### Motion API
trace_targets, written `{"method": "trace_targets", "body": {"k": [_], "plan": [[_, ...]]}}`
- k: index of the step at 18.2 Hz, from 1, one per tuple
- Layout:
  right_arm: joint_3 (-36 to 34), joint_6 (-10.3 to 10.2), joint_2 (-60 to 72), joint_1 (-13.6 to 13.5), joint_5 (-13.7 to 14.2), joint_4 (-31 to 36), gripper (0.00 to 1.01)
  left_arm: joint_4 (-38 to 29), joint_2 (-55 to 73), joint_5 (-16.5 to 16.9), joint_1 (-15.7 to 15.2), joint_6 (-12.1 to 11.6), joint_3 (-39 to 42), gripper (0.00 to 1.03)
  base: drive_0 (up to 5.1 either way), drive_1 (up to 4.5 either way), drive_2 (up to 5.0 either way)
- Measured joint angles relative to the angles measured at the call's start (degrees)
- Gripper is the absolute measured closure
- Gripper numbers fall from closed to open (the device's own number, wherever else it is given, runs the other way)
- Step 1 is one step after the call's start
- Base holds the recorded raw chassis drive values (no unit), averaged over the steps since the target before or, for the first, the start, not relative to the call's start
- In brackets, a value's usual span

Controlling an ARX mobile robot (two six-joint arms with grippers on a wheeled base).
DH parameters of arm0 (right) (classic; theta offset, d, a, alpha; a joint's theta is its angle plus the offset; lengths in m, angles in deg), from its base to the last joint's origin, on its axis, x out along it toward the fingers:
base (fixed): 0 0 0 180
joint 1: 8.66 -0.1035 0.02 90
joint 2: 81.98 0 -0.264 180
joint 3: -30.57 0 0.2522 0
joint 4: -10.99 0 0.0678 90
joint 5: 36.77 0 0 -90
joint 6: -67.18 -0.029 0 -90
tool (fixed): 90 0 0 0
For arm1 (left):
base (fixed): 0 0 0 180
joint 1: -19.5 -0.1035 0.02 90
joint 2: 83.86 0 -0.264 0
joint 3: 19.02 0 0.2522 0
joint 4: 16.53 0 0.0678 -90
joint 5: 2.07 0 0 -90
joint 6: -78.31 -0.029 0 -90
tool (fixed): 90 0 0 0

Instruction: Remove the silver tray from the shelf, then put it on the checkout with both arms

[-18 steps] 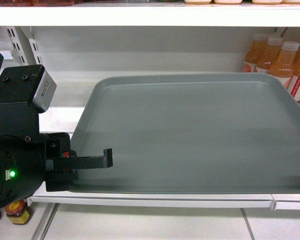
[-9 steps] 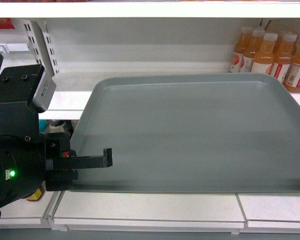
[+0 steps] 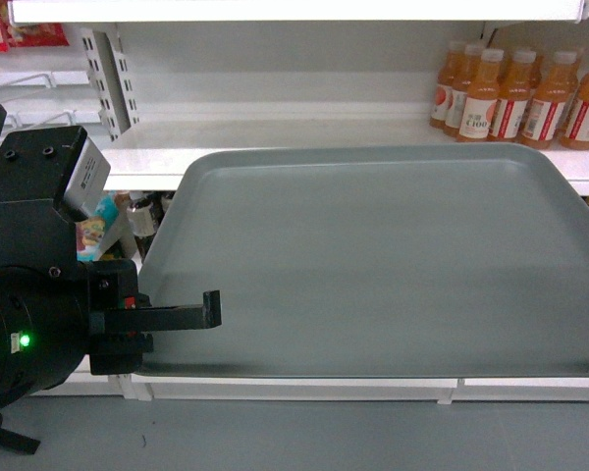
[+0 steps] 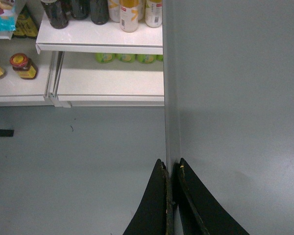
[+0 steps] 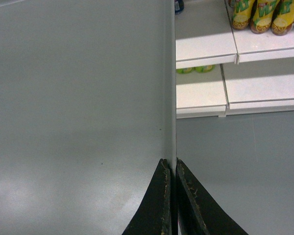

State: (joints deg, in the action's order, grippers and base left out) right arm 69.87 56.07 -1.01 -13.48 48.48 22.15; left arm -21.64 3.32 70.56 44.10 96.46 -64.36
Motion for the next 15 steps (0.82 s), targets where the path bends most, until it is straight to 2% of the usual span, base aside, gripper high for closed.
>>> {"method": "trace_targets", "body": {"k": [15], "plan": [[0.0, -0.02, 0.02, 0.0, 0.0, 0.07, 0.99, -0.07, 0.0, 0.02, -0.04, 0.0, -0.04, 1.0, 0.1, -3.95, 4.1]]}}
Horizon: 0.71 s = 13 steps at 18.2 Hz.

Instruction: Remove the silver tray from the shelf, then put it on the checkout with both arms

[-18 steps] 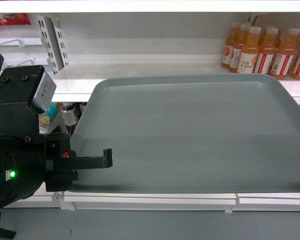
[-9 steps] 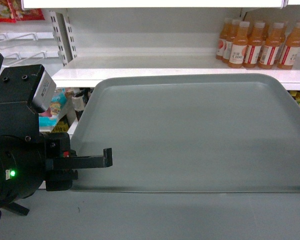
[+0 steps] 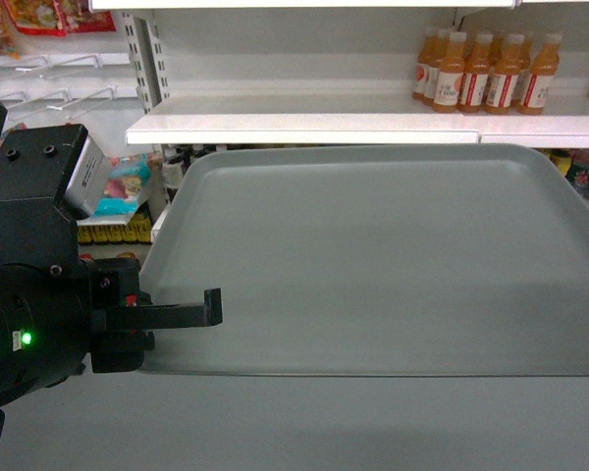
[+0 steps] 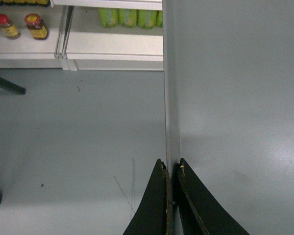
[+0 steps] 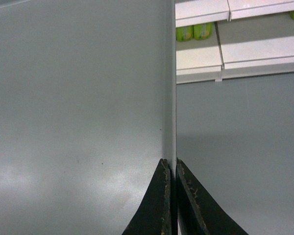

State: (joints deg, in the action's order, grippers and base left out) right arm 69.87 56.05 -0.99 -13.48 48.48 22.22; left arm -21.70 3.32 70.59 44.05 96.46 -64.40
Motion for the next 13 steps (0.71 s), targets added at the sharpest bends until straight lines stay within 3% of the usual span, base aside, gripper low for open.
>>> {"method": "trace_targets", "body": {"k": [13], "plan": [[0.0, -0.02, 0.04, -0.04, 0.02, -0.09, 0.99, 0.31, 0.0, -0.07, -0.02, 0.02, 0.02, 1.0, 0.1, -3.95, 4.1]]}}
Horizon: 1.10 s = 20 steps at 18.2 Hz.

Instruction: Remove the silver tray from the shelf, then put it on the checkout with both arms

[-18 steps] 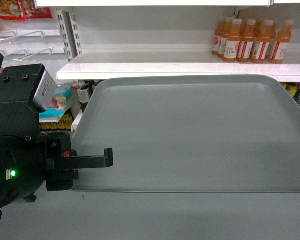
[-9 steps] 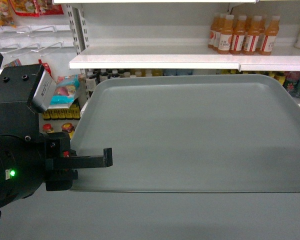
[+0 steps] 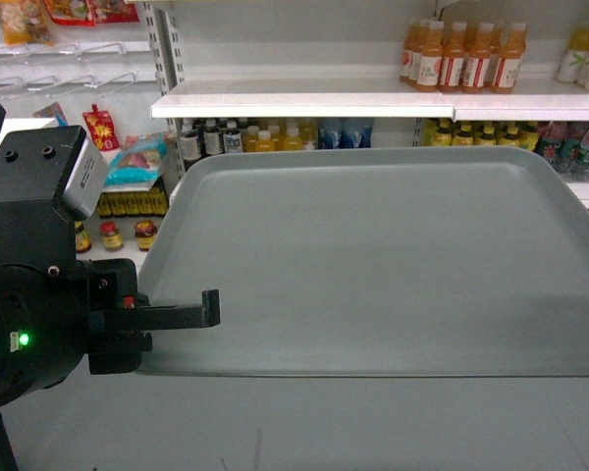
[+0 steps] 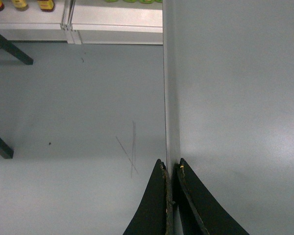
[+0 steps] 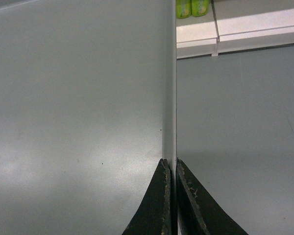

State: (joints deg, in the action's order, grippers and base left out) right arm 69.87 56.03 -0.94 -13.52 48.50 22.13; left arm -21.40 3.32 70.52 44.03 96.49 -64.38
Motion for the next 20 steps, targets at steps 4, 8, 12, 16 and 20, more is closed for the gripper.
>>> {"method": "trace_targets", "body": {"k": [4, 8, 12, 16, 20], "plan": [[0.0, 0.0, 0.02, 0.0, 0.02, -0.17, 0.99, 0.09, 0.0, -0.04, 0.02, 0.0, 0.0, 1.0, 0.1, -3.95, 4.1], [0.0, 0.0, 0.0, 0.02, 0.0, -0.02, 0.99, 0.0, 0.0, 0.0, 0.02, 0.0, 0.0, 1.0, 0.1, -3.95, 4.1], [0.0, 0.0, 0.0, 0.02, -0.02, -0.13, 0.99, 0.02, 0.0, 0.04, 0.02, 0.0, 0.0, 1.0, 0.0, -3.99, 4.1], [0.0, 0.0, 0.0, 0.02, 0.0, -0.07, 0.99, -0.07, 0.0, 0.02, 0.07, 0.0, 0.0, 1.0, -0.1, -4.09, 4.0], [-0.02, 0.0, -0.13, 0.04, 0.0, -0.28, 0.99, 0.24, -0.04, -0.09, 0.17, 0.02, 0.07, 1.0, -0.1, -4.09, 4.0]]}}
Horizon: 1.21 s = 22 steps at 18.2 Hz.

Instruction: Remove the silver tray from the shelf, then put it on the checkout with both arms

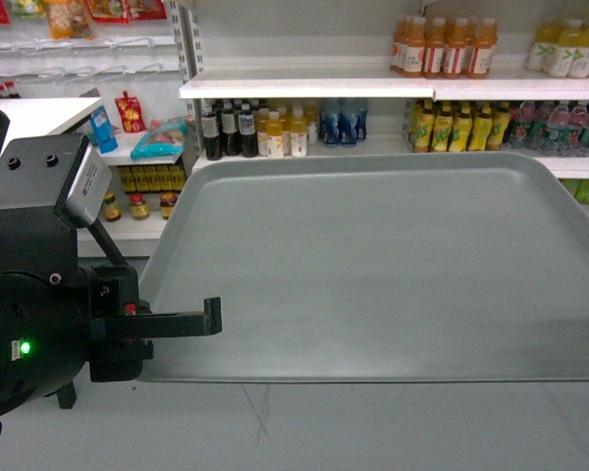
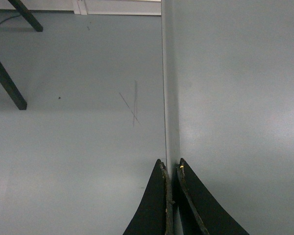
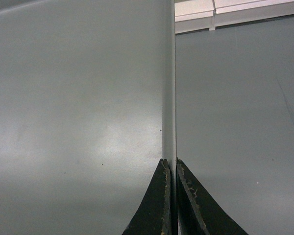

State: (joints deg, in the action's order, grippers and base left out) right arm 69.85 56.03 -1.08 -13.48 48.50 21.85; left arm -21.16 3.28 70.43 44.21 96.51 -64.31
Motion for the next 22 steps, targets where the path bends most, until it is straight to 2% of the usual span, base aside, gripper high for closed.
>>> {"method": "trace_targets", "body": {"k": [22], "plan": [[0.02, 0.0, 0.07, 0.26, -0.02, 0.37, 0.99, -0.48, 0.02, 0.09, -0.07, 0.0, -0.07, 1.0, -5.0, 2.42, 2.4]]}}
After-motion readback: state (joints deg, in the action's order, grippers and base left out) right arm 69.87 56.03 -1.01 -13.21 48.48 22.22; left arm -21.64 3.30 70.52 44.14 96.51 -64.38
